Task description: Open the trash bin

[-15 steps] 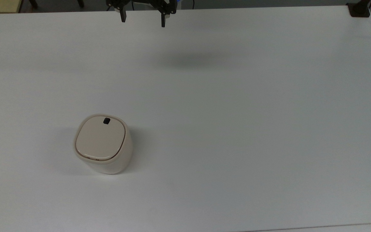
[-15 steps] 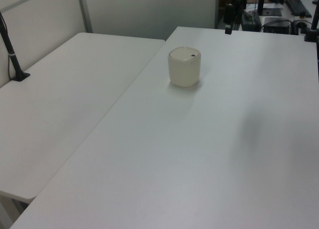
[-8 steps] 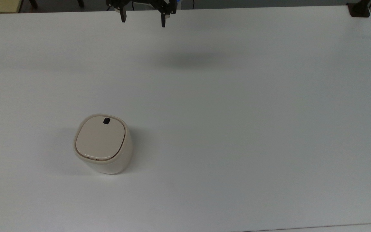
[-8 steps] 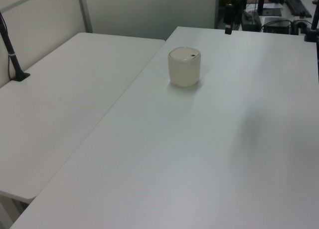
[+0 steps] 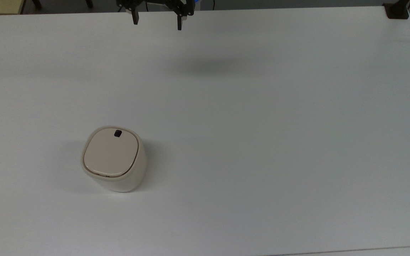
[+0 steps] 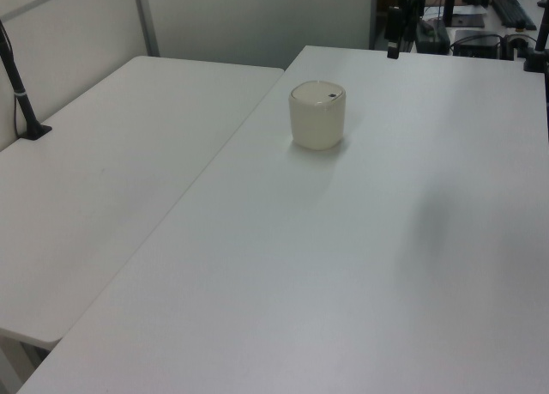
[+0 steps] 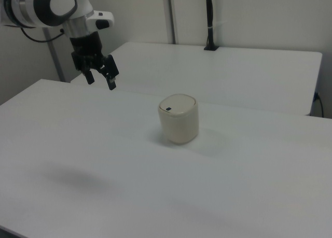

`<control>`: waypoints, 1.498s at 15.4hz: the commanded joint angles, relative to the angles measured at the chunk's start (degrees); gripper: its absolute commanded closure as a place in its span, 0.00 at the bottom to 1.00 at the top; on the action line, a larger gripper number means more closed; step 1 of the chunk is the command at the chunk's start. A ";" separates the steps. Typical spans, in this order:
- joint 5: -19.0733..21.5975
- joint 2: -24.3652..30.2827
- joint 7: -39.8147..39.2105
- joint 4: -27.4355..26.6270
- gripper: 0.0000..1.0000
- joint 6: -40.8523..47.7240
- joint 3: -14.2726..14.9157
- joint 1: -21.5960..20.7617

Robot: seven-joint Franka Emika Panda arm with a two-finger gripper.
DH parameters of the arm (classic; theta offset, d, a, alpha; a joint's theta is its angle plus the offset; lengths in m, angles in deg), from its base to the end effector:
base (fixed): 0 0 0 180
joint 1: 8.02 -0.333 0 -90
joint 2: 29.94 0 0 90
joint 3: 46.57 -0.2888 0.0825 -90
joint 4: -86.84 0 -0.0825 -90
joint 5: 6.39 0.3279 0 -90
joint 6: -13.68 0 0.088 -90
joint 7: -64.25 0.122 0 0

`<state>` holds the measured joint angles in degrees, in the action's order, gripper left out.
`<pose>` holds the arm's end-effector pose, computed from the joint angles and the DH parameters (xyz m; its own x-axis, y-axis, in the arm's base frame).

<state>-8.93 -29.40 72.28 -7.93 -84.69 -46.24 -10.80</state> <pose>0.5092 0.0170 0.5654 0.9928 -0.0908 0.0775 -0.0936 -0.9950 0.0336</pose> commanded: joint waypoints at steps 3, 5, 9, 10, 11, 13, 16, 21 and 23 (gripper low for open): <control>0.34 -4.56 10.12 4.84 0.00 -2.34 -0.24 0.59; -0.27 -7.64 17.33 6.26 0.00 -3.48 -0.16 0.41; -1.07 -11.69 22.10 8.54 0.12 -12.34 1.59 0.76; -1.15 -13.01 25.24 9.25 0.16 -14.72 2.30 0.67; -1.15 -14.32 28.93 9.95 0.21 -17.44 2.74 0.67; -2.20 -16.70 34.92 10.92 0.43 -22.54 4.23 0.59; -5.28 -19.60 39.15 10.92 0.94 -27.65 4.77 0.67; -10.64 -24.44 42.32 10.49 1.00 -32.22 4.85 0.50; -11.70 -26.02 42.68 10.48 1.00 -33.45 4.85 0.50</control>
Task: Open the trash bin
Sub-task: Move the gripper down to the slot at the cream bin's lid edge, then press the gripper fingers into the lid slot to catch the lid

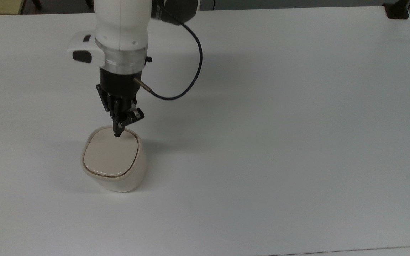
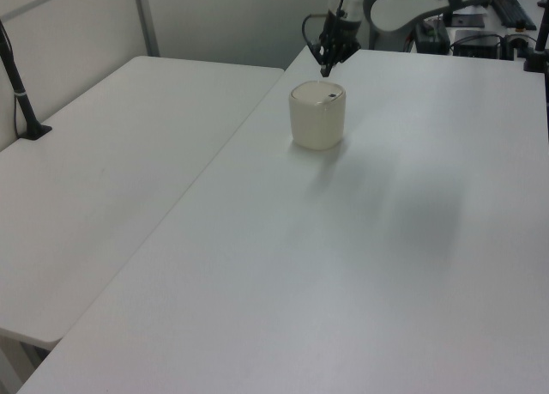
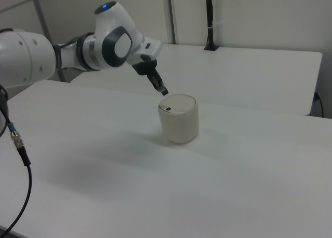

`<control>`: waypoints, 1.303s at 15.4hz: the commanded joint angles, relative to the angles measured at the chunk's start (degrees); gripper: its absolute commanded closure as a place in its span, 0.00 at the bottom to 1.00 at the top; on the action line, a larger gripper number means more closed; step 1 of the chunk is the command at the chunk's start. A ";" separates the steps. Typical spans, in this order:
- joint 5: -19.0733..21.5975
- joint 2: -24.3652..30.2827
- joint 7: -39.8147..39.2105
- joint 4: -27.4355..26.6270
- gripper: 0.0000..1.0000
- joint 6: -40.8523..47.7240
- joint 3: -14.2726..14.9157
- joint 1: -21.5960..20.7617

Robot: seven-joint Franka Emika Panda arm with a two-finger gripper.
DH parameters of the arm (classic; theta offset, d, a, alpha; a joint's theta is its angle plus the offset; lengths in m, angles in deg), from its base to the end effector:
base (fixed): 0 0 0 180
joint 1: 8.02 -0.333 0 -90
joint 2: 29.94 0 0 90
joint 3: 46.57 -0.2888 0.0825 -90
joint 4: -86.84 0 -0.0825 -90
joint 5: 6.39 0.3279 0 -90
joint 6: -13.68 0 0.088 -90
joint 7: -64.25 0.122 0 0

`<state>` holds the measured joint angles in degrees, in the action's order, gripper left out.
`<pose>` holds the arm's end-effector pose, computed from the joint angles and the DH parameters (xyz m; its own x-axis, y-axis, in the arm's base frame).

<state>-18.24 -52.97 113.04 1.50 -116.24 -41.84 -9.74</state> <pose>0.6520 -0.0335 0.4620 0.6282 -0.6664 0.4016 -0.6874 -0.7172 -0.1149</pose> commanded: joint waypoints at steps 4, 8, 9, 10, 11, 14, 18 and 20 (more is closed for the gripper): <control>-4.41 -3.33 1.92 0.00 1.00 -2.80 0.46 -0.48; -6.96 -2.89 1.92 -1.58 1.00 -2.62 0.46 -0.74; -7.31 -2.89 1.84 -2.02 1.00 -2.62 0.46 -0.74; -8.01 -2.89 1.92 -2.80 1.00 -2.62 0.46 -0.92; -8.72 -2.98 1.92 -2.99 1.00 -2.62 0.37 -1.00; -10.82 -3.15 1.92 -4.65 1.00 -2.53 0.11 -1.62; -10.92 -0.36 1.84 -4.49 1.00 -2.10 0.11 -1.27; -9.52 3.77 1.75 -4.31 1.00 -0.52 0.02 -1.01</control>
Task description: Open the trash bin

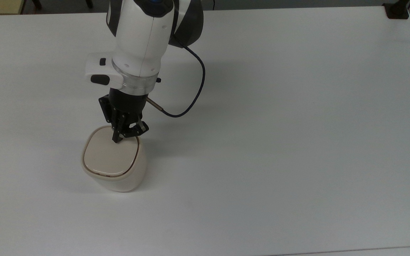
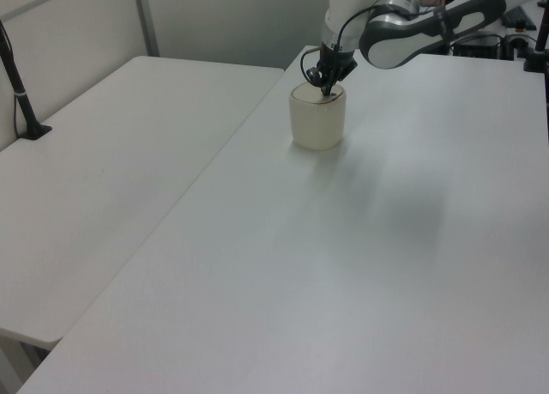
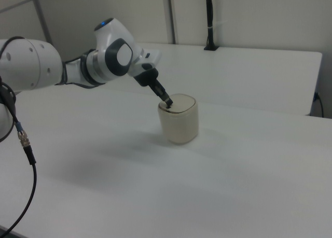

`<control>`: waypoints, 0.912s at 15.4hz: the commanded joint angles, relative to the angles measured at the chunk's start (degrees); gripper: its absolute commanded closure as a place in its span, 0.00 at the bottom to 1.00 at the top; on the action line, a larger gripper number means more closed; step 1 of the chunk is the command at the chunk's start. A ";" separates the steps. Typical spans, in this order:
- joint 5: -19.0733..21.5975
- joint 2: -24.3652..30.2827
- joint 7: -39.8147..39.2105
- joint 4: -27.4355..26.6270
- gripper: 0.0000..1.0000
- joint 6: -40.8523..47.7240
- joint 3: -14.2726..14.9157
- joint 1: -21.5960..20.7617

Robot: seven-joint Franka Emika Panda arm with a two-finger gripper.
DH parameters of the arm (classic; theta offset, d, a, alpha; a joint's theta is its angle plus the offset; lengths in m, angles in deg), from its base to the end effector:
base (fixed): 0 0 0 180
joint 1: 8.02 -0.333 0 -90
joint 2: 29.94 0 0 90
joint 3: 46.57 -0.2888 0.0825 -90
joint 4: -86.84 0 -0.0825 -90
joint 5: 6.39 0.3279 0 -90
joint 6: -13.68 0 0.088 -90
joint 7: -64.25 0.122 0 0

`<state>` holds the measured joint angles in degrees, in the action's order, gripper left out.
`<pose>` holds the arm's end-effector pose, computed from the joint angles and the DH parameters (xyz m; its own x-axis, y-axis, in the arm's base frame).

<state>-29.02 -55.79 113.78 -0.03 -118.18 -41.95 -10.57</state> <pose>0.6579 -0.0277 0.4235 0.6979 -0.5391 0.4715 -0.6292 -0.7760 0.0441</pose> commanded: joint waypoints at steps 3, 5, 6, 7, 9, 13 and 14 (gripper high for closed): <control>5.30 12.04 0.22 -2.78 1.00 4.94 0.13 0.01; 7.41 14.86 -1.53 -2.78 1.00 8.88 0.13 -0.17; 8.73 16.18 -2.76 -2.78 0.98 10.64 0.13 -0.52; 9.87 17.23 -3.73 -2.87 0.94 12.58 0.04 -0.78; 11.81 18.99 -4.87 -2.95 0.94 16.71 0.04 -1.40; 17.25 22.86 -9.96 -3.83 0.83 24.70 -0.14 -2.19; 19.35 23.74 -11.37 -3.92 0.68 26.46 -0.14 -2.19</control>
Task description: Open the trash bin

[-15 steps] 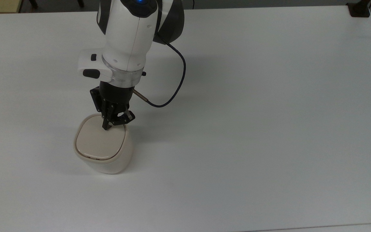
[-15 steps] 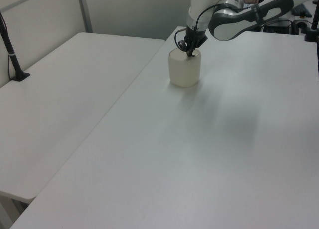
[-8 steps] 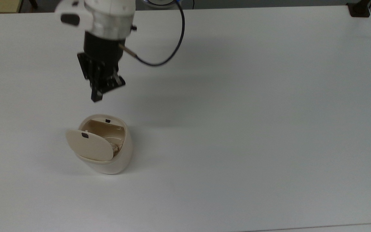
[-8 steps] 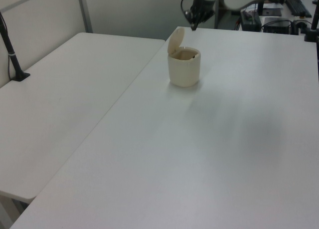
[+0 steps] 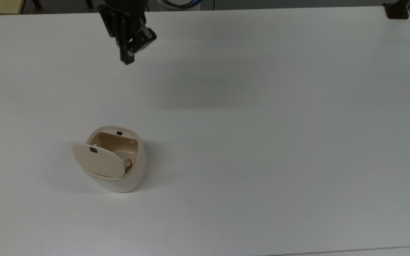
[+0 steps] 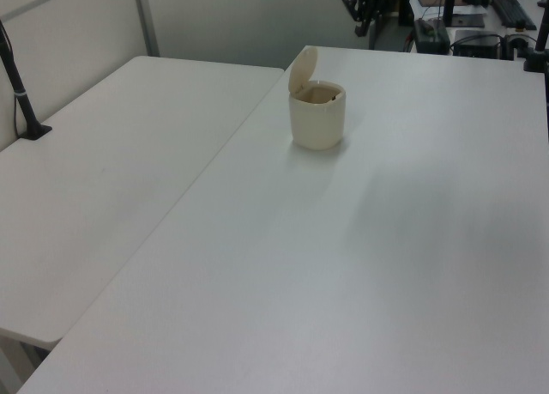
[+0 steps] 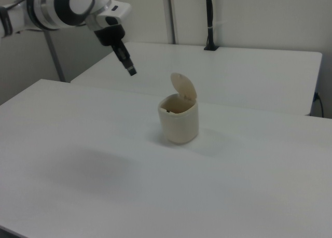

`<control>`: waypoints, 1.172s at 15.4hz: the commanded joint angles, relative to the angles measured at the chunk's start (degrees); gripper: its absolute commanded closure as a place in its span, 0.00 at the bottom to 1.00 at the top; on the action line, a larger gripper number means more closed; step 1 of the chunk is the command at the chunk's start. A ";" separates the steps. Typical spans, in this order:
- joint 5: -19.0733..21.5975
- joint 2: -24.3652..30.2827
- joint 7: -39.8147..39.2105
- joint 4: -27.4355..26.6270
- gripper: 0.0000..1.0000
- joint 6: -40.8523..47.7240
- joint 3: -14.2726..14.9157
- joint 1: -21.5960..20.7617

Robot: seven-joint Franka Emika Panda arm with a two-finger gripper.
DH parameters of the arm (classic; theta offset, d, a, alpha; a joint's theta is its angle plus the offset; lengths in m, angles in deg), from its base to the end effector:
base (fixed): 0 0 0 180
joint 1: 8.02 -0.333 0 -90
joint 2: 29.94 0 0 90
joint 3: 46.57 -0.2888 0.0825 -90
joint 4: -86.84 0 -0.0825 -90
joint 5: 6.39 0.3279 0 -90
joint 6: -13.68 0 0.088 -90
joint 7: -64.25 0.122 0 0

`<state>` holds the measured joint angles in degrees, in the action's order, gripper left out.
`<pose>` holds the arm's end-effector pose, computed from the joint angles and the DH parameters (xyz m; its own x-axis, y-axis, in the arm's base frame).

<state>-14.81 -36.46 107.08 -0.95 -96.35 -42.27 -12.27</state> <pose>0.5657 -0.0105 0.5758 0.7129 -0.6335 0.3009 -0.6464 -0.7599 -0.0683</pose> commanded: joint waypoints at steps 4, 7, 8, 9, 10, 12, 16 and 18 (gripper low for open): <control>7.27 7.75 -7.14 -5.19 0.00 9.31 0.18 -1.01; 7.36 9.33 -10.47 -7.04 0.00 9.31 0.01 -1.54; 7.36 9.77 -13.88 -7.91 0.00 9.31 -0.17 -1.54; 7.36 10.65 -21.22 -9.23 0.00 9.31 -1.13 -1.28; 7.36 10.57 -26.08 -9.50 0.00 9.31 -1.92 -0.58; 7.28 10.04 -32.00 -9.07 0.00 9.31 -2.80 1.17; 6.92 8.90 -38.33 -8.02 0.00 9.23 -2.81 1.62; 6.83 8.02 -39.05 -7.57 0.00 9.23 -2.81 1.62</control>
<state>-8.54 -28.18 71.20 -8.39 -87.20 -44.18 -11.53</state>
